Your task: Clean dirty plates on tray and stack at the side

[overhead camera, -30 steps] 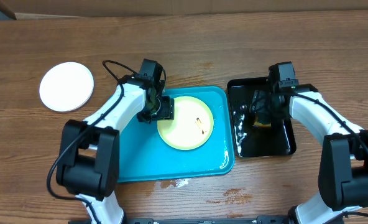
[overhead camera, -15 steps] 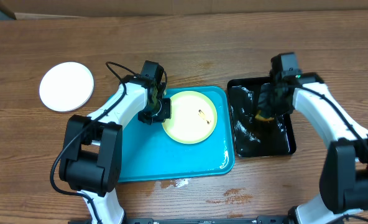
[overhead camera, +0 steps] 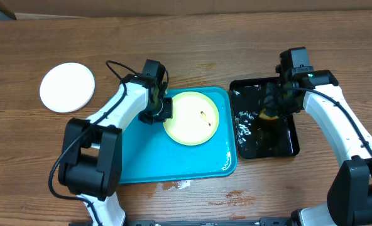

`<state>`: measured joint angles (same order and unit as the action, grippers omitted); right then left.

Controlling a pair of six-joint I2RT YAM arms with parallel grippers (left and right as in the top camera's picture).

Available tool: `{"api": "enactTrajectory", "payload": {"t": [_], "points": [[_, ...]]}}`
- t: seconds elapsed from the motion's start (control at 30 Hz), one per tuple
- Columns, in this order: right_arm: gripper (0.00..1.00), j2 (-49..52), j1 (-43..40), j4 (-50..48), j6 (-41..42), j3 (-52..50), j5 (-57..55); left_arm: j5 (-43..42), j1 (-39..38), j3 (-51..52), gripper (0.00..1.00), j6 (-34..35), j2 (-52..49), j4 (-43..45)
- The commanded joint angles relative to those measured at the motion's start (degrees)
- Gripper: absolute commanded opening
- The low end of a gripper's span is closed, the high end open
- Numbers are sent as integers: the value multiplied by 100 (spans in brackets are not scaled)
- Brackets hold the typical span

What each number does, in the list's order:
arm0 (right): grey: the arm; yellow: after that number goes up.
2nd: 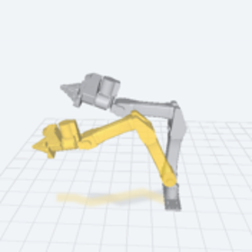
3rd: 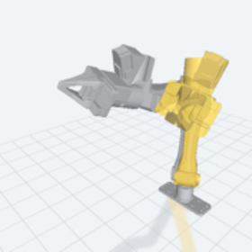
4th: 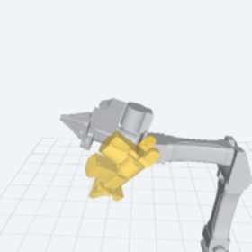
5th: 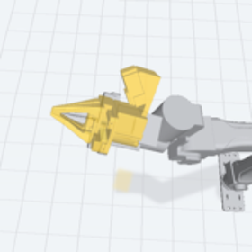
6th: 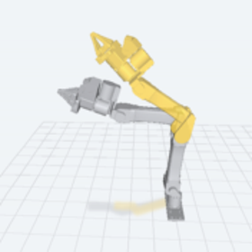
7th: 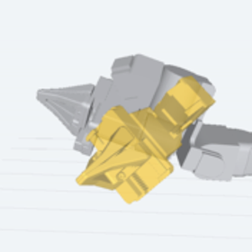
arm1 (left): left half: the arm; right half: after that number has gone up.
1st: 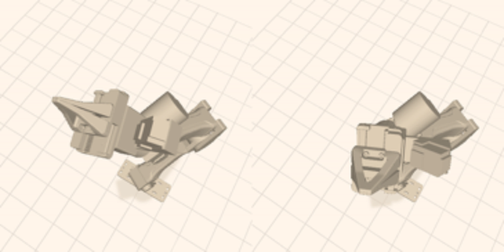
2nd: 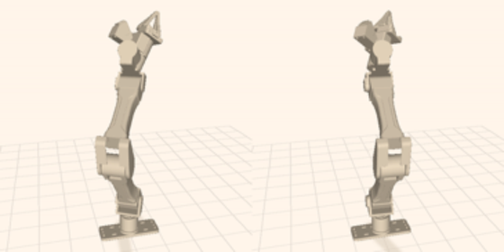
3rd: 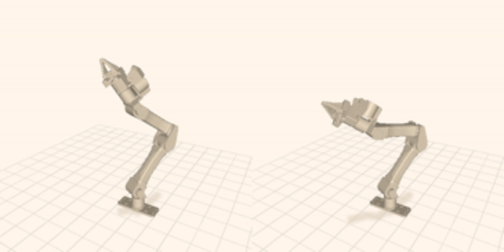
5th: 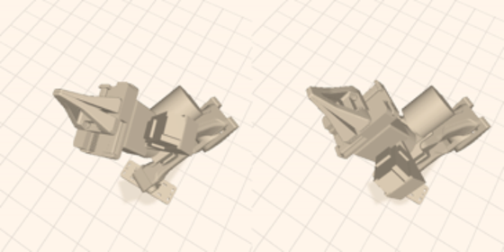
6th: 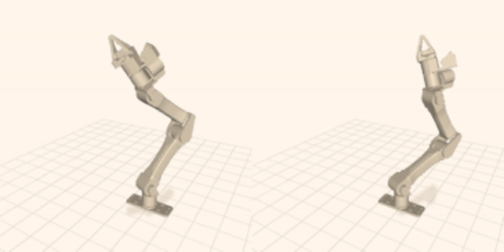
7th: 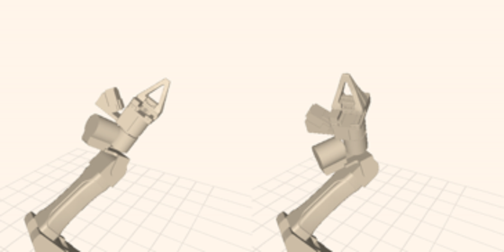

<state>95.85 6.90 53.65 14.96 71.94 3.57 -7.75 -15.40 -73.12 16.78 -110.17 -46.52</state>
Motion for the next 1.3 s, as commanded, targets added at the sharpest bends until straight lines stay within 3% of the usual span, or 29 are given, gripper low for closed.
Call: {"api": "enactTrajectory", "payload": {"t": [0.0,0.97,1.17,1.27], "points": [[4,-55,17,98,-42,42,247,734,-17,-120,4,168,492,-2],[4,179,17,282,367,98,365,1755,-673,-90,4,772,678,308],[4,192,17,271,501,118,1290,1687,-675,-85,4,1038,667,332],[4,192,20,-26,474,118,2424,1670,-675,-85,4,1054,667,326]]}}
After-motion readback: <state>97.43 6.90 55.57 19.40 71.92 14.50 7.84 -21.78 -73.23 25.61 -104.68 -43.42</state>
